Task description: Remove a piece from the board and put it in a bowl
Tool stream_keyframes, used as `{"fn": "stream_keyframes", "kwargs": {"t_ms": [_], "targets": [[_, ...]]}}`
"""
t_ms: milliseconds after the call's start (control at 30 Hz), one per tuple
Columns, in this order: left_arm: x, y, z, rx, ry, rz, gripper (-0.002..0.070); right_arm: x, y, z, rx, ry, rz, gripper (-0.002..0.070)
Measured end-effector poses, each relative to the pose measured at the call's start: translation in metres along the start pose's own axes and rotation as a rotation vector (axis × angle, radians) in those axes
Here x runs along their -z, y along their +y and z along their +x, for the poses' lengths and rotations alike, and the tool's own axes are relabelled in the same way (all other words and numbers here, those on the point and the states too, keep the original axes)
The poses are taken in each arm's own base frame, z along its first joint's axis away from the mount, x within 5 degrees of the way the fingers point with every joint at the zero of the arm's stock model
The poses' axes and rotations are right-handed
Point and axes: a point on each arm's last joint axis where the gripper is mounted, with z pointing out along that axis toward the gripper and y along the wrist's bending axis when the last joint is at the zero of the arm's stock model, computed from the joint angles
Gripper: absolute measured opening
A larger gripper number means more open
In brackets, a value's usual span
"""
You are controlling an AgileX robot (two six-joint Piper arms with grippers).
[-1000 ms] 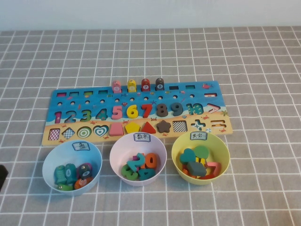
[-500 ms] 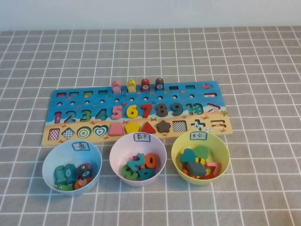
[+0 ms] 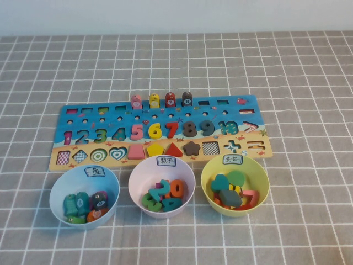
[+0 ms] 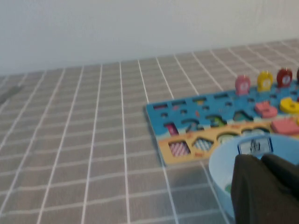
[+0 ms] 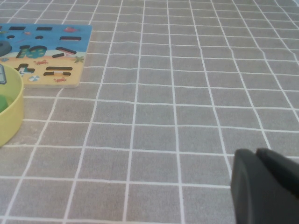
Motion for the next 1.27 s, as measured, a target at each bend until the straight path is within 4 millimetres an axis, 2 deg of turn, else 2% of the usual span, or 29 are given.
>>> {"fn": "stream_keyframes", "kwargs": {"t_ms": [200, 1267], "targets": [[0.002, -0.001, 0.018, -0.022, 0.195, 0.017, -0.0002, 0.000, 0.000, 0.000, 0.000, 0.000, 0.000, -0.0018], [0.002, -0.001, 0.018, -0.025, 0.202, 0.018, -0.0003, 0.000, 0.000, 0.000, 0.000, 0.000, 0.000, -0.0018]]}}
